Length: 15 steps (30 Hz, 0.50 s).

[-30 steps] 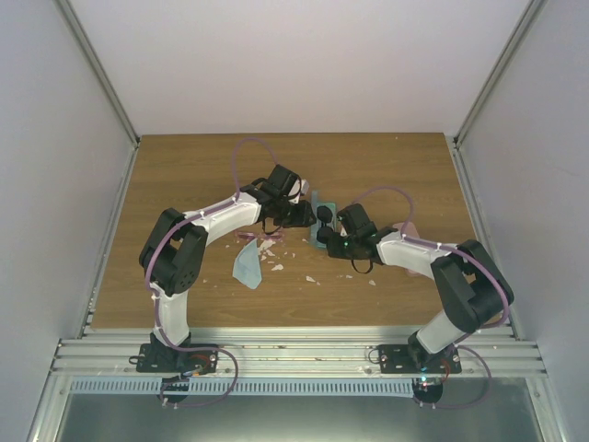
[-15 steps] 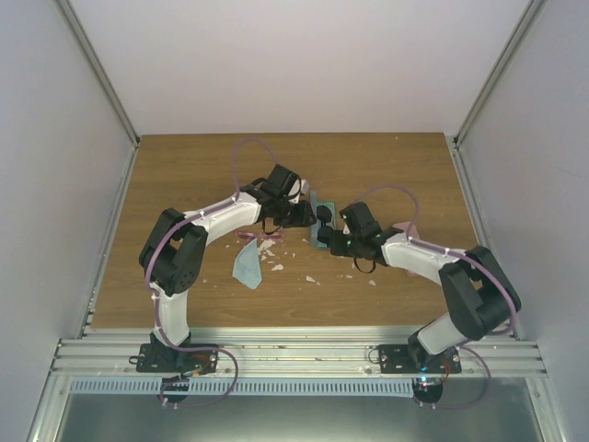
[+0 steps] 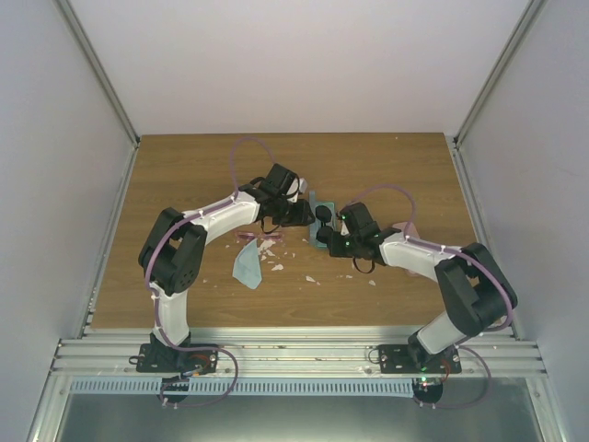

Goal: Organize the sunglasses
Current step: Adjust the sunglasses in the sunglasses case.

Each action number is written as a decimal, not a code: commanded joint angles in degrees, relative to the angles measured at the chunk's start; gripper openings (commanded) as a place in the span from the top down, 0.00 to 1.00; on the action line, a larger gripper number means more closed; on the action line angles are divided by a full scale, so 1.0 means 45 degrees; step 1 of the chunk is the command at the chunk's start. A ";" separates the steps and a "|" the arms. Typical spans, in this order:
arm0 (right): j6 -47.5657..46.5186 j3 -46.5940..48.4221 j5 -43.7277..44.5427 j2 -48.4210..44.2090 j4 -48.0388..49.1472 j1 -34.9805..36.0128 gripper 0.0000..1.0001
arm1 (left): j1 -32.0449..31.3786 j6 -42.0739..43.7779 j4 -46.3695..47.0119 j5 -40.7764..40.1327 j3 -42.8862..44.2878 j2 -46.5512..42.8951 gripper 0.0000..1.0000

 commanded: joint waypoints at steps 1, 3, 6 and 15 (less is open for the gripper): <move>-0.0178 0.0070 0.0049 0.0310 0.0261 -0.0055 0.91 | 0.0100 -0.0002 0.0374 0.0114 0.0057 -0.0092 0.61; -0.0207 0.0197 0.0154 0.0438 0.0381 -0.0051 0.92 | 0.0100 0.0011 0.0384 0.0135 0.0067 -0.0080 0.61; -0.0223 0.0453 0.0341 0.0712 0.0438 -0.0050 0.93 | 0.0100 -0.0004 0.0398 0.0194 0.0077 -0.0071 0.61; -0.0142 0.0624 0.0450 0.0657 0.0418 -0.0074 0.95 | 0.0100 -0.0002 0.0431 0.0328 0.0152 -0.0025 0.61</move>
